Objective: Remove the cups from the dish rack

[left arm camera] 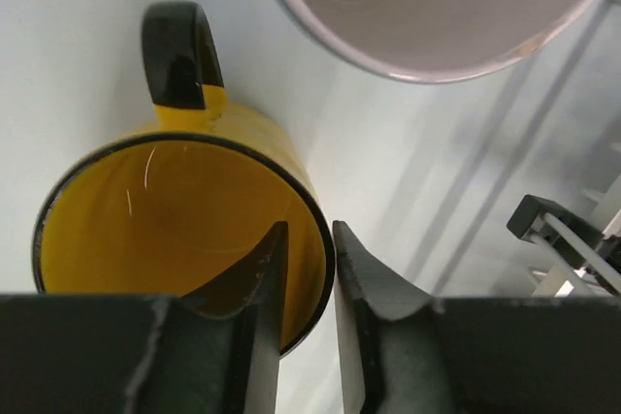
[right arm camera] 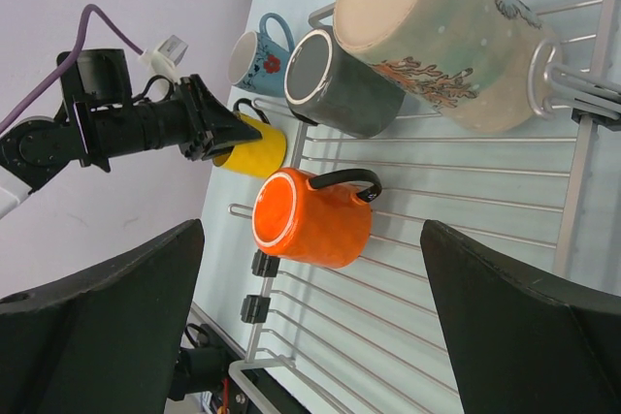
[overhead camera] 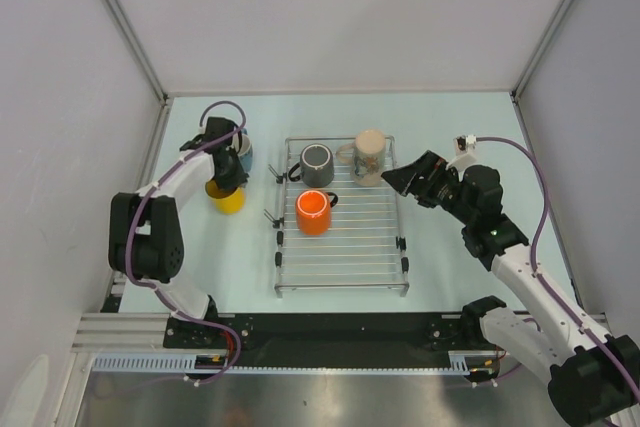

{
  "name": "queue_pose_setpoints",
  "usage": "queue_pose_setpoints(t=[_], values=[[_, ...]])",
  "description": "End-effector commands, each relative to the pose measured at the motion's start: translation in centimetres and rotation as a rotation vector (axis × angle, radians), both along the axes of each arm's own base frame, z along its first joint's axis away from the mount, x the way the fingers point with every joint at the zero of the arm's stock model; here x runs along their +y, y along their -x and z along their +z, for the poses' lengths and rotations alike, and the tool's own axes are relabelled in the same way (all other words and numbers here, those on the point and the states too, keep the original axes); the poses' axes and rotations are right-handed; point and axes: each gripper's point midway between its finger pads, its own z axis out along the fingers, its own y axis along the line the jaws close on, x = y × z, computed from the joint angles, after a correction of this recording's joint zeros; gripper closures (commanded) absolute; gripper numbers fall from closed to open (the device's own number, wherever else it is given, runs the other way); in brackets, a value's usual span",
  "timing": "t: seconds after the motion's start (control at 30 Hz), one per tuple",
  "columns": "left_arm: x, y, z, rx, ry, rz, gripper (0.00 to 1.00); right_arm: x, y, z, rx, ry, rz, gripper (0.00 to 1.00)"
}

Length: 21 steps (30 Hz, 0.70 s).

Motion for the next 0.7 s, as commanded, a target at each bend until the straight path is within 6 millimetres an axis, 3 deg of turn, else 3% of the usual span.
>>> queue_pose_setpoints(t=[0.0, 0.27, 0.53, 0.63, 0.67], values=[[-0.1, -1.9, 3.2, -0.089, 0.008, 0.014, 0.7, 0.0, -0.5, 1.2, -0.051, -0.013, -0.005, 0.0], [-0.1, -1.8, 6.1, -0.144, 0.008, 0.016, 0.59, 0.1, -0.4, 1.1, -0.05, -0.017, 0.002, 0.0], [1.2, -0.1, 14.6, -0.344, -0.025, 0.059, 0.5, 0.4, -0.6, 1.2, -0.048, 0.026, 0.011, 0.0], [1.2, 1.5, 17.4, -0.429, -0.044, 0.061, 0.49, 1.8, -0.1, 1.0, -0.053, 0.139, 0.048, 0.0], [0.9, 2.1, 17.1, -0.431, -0.048, 0.054, 0.48, 1.8, -0.4, 0.9, -0.076, 0.205, 0.031, 0.0]])
